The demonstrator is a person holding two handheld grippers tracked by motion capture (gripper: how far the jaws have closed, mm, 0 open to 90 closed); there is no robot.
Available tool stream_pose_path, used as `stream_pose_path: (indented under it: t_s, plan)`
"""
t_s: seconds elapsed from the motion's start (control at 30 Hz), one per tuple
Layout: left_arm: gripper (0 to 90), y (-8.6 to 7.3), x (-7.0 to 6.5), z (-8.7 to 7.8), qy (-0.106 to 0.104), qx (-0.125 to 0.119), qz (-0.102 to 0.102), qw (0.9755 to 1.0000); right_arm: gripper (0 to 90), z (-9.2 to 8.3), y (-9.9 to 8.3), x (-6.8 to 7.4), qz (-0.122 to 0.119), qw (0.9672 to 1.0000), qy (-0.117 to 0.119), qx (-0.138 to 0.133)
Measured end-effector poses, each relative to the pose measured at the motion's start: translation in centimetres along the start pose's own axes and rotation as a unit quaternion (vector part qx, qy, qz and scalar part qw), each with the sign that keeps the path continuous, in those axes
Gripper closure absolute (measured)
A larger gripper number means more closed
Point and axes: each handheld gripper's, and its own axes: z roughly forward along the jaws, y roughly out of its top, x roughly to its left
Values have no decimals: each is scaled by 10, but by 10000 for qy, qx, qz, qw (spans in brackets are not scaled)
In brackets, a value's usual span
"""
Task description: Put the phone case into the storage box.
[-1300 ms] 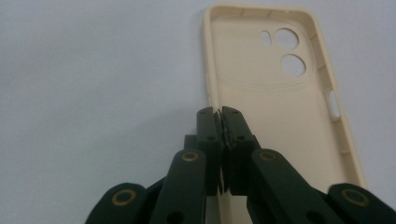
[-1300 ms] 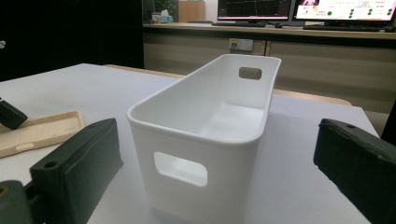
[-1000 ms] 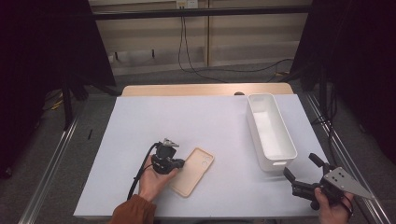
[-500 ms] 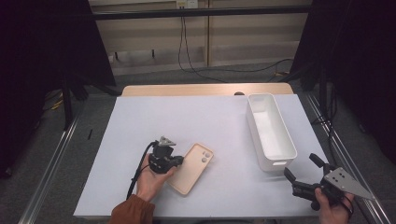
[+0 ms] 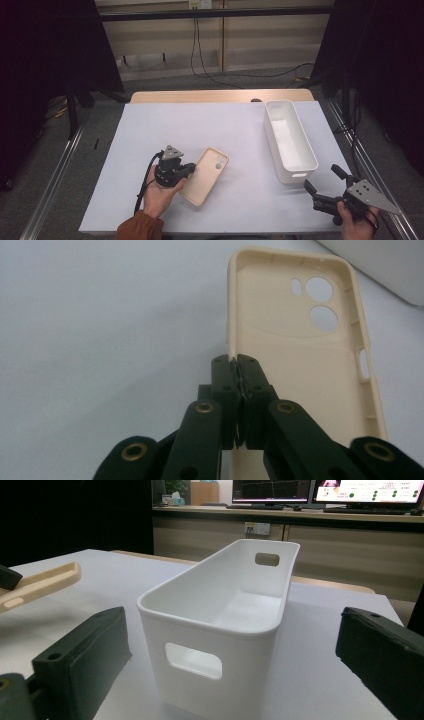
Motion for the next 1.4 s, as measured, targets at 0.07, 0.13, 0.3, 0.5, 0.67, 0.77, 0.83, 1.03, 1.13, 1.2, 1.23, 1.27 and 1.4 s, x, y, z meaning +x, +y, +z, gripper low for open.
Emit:
stream_pose_path:
  t_s: [0.07,0.13,0.3,0.5,0.67,0.77,0.83,1.03,1.13,1.2,1.23,1.27,1.4]
  plan:
    - [878,0,0,-2,23,-70,1,10000,3,0,0,0,4,10000,0,-3]
    - [878,0,-1,-4,39,-141,22,9999,3,0,0,0,4,10000,4,-7]
    - [878,-2,-3,-8,69,-336,89,9994,3,0,1,1,-4,10000,11,-13]
    - [879,-2,-5,-11,88,-553,125,9984,1,0,2,3,0,10000,44,-10]
    - [878,-1,-7,-15,109,-756,147,9970,0,1,3,5,-4,10000,86,8]
    - [879,-1,-8,-18,99,-864,130,9961,0,1,4,6,9,9999,103,-5]
    - [878,-1,-8,-20,82,-941,159,9954,0,1,5,7,10,9999,131,-12]
    - [878,-1,-12,-24,41,-1170,187,9930,0,2,9,12,28,9998,220,19]
    - [878,0,-15,-26,47,-1262,213,9918,0,4,11,16,70,9996,262,34]
    - [878,0,-16,-26,9,-1288,216,9914,0,5,12,18,85,9994,315,67]
    - [878,0,-16,-26,30,-1289,235,9914,0,6,13,20,121,9993,336,67]
    - [878,0,-17,-26,27,-1308,212,9912,0,7,14,21,90,9992,377,85]
    - [878,2,-20,-26,-10,-1337,254,9907,0,12,19,28,125,9987,473,135]
